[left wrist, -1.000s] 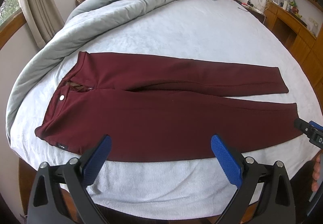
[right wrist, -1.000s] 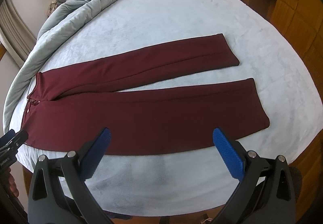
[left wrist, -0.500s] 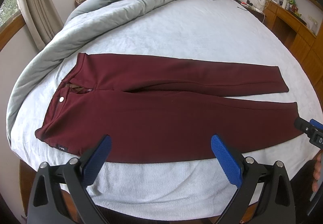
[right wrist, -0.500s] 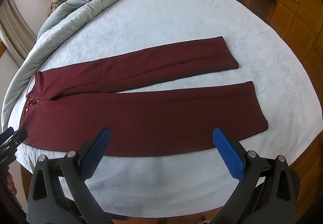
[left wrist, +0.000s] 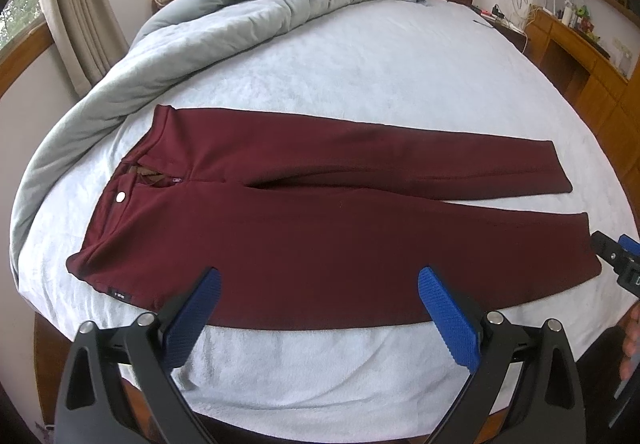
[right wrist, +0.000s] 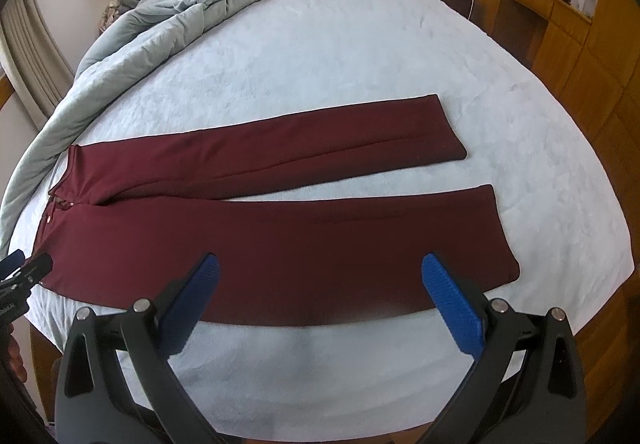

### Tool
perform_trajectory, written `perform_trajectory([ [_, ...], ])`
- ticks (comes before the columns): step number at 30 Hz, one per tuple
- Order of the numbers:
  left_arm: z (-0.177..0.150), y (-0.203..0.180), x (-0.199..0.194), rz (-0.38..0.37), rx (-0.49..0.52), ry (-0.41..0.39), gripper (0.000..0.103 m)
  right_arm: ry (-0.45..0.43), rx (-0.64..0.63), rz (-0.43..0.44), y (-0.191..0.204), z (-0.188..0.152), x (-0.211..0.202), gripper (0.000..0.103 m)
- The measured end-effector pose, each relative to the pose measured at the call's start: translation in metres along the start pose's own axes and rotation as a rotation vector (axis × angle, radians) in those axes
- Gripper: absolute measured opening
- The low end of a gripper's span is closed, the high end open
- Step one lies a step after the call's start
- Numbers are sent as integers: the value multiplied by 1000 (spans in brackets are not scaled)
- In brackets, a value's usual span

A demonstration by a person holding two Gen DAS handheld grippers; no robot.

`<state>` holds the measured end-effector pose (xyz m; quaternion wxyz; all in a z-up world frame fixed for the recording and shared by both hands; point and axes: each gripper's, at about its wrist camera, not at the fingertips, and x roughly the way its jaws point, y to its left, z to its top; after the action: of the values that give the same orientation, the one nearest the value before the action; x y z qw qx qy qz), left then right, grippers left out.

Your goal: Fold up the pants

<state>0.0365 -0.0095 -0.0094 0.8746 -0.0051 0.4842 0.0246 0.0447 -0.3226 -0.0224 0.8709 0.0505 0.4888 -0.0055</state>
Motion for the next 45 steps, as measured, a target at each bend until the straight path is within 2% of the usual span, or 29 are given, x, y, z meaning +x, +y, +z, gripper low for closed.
perform_trajectory([
  [16, 20, -14, 22, -30, -22, -5, 99, -2, -13, 3, -16, 17, 23, 100],
  [20, 40, -22, 41, -41, -25, -6, 99, 8, -32, 22, -36, 44, 47, 100],
  [25, 69, -37, 64, -35, -10, -41, 99, -34, -67, -57, -73, 97, 83, 100],
  [28, 93, -44, 85, -45, -18, -72, 99, -38, -55, -14, -101, 130, 114, 100],
  [33, 131, -54, 123, -105, -10, -94, 99, 32, 13, 51, -150, 180, 186, 100],
  [37, 153, -66, 152, -147, 25, -92, 99, 174, 6, 78, -175, 199, 249, 100],
  [39, 161, -74, 170, -190, 45, -65, 99, 189, 6, 43, -185, 202, 267, 100],
  [41, 165, -80, 184, -200, 62, -37, 99, 235, 0, 88, -191, 200, 280, 100],
  [45, 168, -96, 204, -235, 126, 5, 99, 250, -69, 162, -196, 199, 282, 101],
])
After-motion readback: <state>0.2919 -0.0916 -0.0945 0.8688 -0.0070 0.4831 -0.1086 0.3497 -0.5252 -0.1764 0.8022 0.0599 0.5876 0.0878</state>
